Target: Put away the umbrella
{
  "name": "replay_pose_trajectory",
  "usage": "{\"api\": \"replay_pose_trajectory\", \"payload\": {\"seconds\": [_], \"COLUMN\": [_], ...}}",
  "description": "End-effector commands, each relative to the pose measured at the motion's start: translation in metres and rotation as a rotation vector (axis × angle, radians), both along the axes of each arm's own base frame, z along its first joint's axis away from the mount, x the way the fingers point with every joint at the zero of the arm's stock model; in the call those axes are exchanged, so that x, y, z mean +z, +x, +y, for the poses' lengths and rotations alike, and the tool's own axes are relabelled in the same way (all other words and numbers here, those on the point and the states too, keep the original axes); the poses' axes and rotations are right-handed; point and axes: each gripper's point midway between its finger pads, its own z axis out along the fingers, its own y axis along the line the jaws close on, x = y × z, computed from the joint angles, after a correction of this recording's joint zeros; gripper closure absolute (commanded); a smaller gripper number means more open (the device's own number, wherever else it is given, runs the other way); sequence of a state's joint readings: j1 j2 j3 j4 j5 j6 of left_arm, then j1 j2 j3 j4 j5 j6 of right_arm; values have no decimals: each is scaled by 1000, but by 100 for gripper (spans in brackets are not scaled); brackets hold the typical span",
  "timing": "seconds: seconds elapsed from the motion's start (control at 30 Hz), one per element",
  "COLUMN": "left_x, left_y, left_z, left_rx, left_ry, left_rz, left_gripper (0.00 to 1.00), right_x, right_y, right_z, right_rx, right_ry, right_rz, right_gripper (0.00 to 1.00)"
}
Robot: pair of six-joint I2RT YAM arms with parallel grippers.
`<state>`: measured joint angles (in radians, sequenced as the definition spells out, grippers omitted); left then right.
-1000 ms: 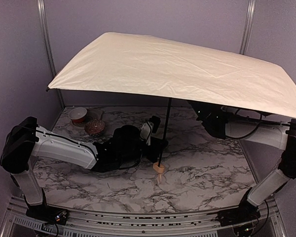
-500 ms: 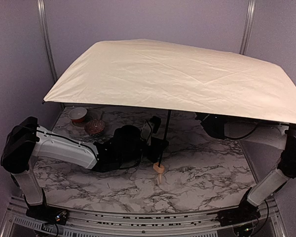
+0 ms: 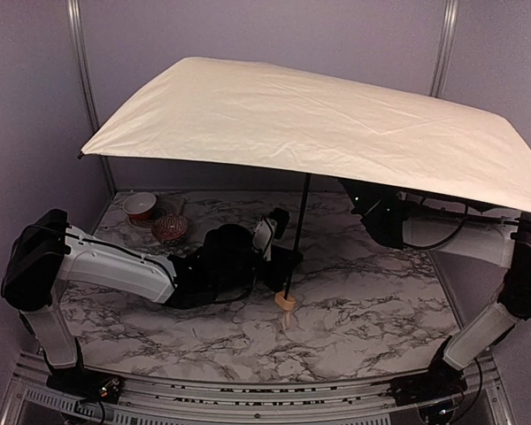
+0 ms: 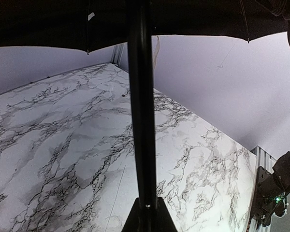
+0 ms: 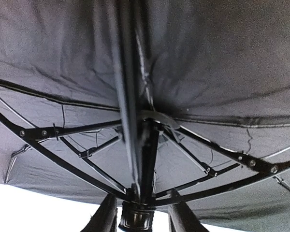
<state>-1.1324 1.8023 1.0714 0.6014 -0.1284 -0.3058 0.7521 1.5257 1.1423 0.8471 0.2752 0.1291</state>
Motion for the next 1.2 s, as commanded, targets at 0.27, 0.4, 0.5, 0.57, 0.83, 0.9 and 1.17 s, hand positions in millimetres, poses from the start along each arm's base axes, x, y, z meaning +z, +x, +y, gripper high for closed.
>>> {"api": "replay_pose_trajectory", "payload": {"seconds": [0.27,0.4,0.5,0.57,0.83,0.9,1.17], "left_x": [50,50,49,48,44,44,43], "left_y": [2,2,2,2,1,1,0], "left_z": [-6,-6,-7,-7,-8,-8,-8], "left_rx": [4,4,1,0,-8,-8,-10], "left_ry": [-119,-119,-117,-115,-112,-110,-110], "left_rz": [-87,-88,-87,-85,-78,-77,-75], "left_gripper": [100,100,100,100,100,100,100], "right_x": [-10,-15,-16,-13,-2,0,9], "right_y": [6,6,5,4,3,3,3], "right_z": [-7,-7,-9,-12,-12,-12,-13], "right_rx": [-38,-38,-46,-55,-65,-68,-77], "right_ry": [-2,-7,-1,3,-12,-15,-7], "right_rz": [29,38,29,19,-3,-7,-22], "right_gripper": [58,55,58,60,63,61,56]}}
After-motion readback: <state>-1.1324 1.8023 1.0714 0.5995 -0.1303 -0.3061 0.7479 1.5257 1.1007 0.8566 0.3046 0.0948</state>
